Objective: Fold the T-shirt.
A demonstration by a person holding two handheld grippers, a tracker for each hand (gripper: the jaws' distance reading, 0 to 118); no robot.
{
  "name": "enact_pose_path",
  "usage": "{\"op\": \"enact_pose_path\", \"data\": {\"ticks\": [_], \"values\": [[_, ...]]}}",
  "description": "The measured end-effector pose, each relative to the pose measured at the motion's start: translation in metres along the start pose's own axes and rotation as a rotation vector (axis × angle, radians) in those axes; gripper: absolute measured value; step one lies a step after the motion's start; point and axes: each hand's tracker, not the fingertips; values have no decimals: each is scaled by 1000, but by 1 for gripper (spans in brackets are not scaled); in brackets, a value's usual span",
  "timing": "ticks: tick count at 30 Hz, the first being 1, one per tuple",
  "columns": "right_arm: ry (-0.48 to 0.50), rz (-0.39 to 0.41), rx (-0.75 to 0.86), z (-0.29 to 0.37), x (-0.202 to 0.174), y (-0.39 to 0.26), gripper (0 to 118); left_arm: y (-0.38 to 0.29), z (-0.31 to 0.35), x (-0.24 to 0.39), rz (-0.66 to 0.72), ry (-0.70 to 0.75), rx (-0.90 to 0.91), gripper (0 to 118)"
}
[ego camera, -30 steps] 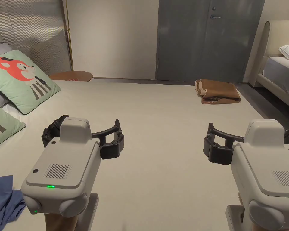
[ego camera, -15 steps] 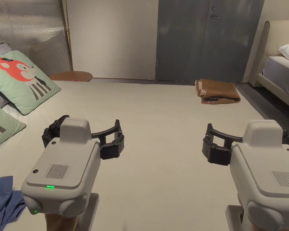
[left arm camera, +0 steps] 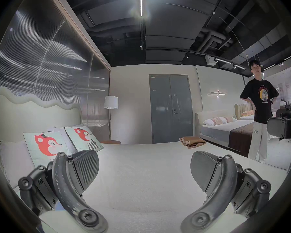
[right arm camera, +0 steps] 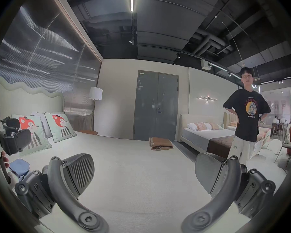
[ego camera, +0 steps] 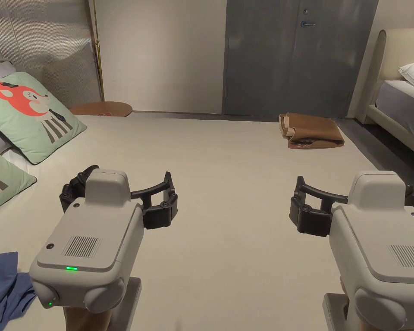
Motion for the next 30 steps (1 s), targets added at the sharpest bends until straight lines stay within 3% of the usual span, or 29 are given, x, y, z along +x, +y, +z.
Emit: {"op": "enact_pose_path", "data": {"ticks": [30], "values": [[4, 3, 8, 1, -2, 1, 118, 2, 3, -3, 9, 1, 5, 109]]}}
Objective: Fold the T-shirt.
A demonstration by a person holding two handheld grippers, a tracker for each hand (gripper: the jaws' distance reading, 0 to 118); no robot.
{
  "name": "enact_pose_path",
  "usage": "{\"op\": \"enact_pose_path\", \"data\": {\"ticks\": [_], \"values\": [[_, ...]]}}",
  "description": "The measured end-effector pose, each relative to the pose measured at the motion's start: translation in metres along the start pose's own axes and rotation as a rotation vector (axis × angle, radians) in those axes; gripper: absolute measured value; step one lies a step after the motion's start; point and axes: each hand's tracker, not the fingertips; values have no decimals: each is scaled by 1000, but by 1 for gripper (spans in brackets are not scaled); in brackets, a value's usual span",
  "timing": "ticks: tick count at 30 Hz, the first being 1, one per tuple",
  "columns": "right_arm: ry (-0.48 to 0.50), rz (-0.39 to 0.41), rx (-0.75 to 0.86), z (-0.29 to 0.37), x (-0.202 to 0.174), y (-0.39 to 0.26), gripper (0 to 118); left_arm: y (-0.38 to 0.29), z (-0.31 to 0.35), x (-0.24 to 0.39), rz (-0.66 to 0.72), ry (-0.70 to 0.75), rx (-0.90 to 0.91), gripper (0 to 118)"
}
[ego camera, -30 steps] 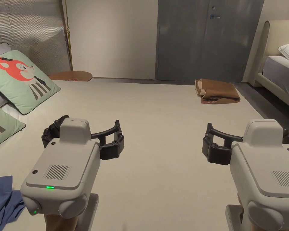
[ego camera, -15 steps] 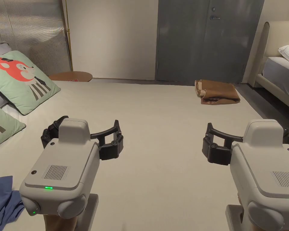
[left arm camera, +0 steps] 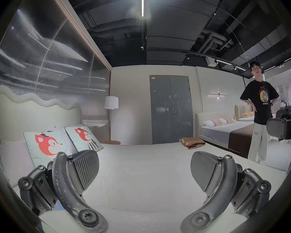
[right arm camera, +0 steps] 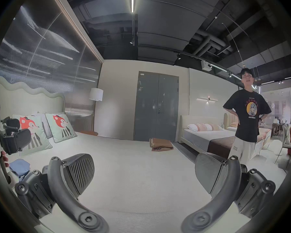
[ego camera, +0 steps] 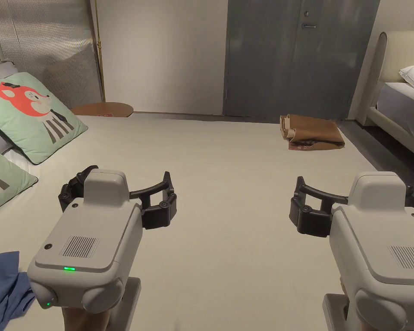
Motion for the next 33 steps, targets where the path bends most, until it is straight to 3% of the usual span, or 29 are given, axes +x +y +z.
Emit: {"op": "enact_pose_path", "data": {"ticks": [33], "values": [[2, 6, -4, 0, 0, 0, 118, 1, 0, 0, -1, -8, 0, 109]]}}
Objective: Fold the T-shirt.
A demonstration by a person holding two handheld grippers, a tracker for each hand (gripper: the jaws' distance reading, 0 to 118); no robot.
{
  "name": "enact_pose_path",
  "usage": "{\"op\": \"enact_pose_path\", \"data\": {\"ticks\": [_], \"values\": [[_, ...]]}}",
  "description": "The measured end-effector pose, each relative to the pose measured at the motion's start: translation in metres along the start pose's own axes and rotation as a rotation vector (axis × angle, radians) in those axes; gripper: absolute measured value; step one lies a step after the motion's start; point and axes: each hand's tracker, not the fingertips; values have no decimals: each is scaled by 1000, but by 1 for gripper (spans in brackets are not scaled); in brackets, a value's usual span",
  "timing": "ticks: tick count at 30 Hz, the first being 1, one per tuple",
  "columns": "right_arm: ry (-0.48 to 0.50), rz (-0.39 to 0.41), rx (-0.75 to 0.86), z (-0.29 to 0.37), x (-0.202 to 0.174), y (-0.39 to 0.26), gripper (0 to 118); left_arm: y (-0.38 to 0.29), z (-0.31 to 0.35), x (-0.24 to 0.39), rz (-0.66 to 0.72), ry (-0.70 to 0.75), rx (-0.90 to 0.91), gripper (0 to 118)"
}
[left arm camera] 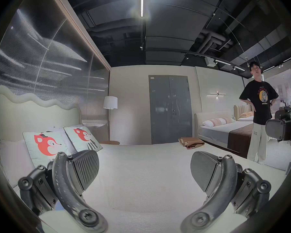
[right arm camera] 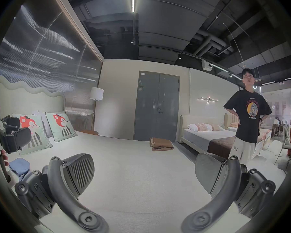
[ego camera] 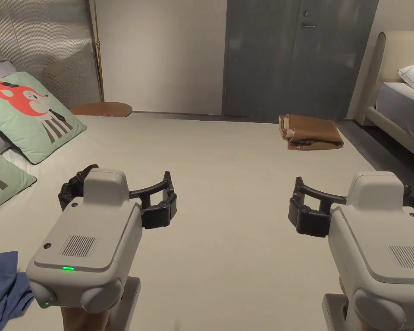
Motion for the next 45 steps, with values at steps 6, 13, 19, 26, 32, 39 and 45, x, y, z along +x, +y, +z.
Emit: {"op": "enact_pose_path", "data": {"ticks": [6, 13, 19, 26, 32, 39, 45], "values": [[1, 3, 2, 2, -1, 2, 118, 0, 0, 0, 2, -1, 0, 109], [2, 2, 1, 3, -1, 3, 118, 1, 1, 1, -2, -3, 0, 109], [2, -2, 2, 3, 0, 3, 118, 1, 1, 1, -2, -4, 1, 109], [1, 1, 2, 3, 0, 2, 118, 1, 2, 0, 2, -1, 2, 109], [2, 2, 2, 1, 0, 1, 118, 1, 3, 0, 0, -2, 2, 109], [1, 6, -2, -1, 0, -2, 118, 0, 2, -1, 2, -3, -2, 109], [-18, 6, -30, -3, -3, 1, 118, 1, 2, -1, 7, -4, -3, 109]]}}
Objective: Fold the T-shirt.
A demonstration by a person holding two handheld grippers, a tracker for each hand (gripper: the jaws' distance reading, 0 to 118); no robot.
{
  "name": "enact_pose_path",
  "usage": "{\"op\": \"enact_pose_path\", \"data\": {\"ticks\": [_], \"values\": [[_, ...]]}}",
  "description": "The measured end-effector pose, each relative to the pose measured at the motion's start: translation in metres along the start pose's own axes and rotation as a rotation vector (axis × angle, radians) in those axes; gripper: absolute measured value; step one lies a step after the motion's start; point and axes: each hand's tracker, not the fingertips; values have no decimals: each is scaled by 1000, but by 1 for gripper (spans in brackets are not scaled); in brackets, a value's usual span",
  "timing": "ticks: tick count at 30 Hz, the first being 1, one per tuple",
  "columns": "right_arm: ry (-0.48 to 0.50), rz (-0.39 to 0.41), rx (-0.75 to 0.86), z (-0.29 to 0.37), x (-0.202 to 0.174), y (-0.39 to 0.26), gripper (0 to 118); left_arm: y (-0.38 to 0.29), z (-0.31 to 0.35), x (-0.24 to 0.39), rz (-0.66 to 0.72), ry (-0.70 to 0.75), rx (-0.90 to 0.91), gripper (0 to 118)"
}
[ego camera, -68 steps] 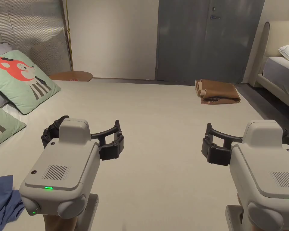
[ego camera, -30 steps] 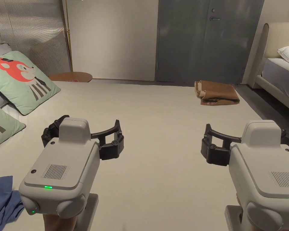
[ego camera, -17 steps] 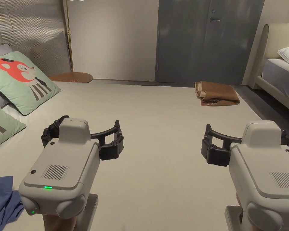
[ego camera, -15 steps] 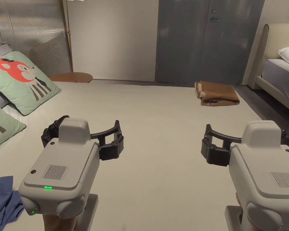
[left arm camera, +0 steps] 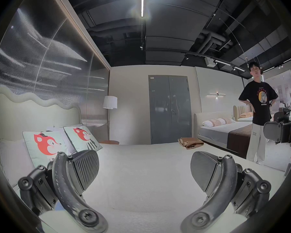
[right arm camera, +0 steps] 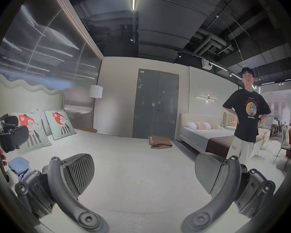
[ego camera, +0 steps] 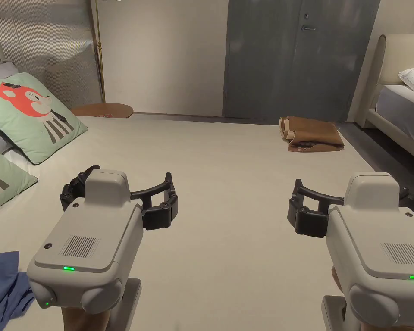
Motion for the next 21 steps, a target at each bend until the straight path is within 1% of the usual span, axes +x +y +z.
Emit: {"op": "enact_pose_path", "data": {"ticks": [4, 5, 6, 10, 11, 13, 15, 16, 19, 21], "values": [[-66, -24, -136, -7, -5, 6, 118, 0, 0, -1, 3, -5, -2, 109], [-77, -43, -168, -9, -5, 9, 118, 1, -1, -1, 4, -6, -2, 109], [-84, -81, -214, -12, -4, 11, 118, 1, -1, -1, 5, -5, -1, 109], [-126, -183, -422, -19, -1, 25, 118, 1, -1, -2, 10, -5, -2, 109], [-144, -211, -449, -20, -1, 27, 118, 1, -1, -2, 10, -4, -1, 109], [-146, -261, -480, -19, 3, 32, 118, 1, -1, -3, 8, -3, 0, 109], [-163, -298, -502, -20, 5, 34, 118, 2, -1, -3, 9, -2, 2, 109], [-172, -304, -513, -21, 5, 34, 118, 2, -1, -3, 10, -1, 2, 109], [-157, -250, -558, -24, 5, 34, 118, 2, -1, -3, 13, -2, 4, 109], [-173, -236, -565, -27, 4, 31, 118, 3, -1, -3, 10, -1, 4, 109]]}}
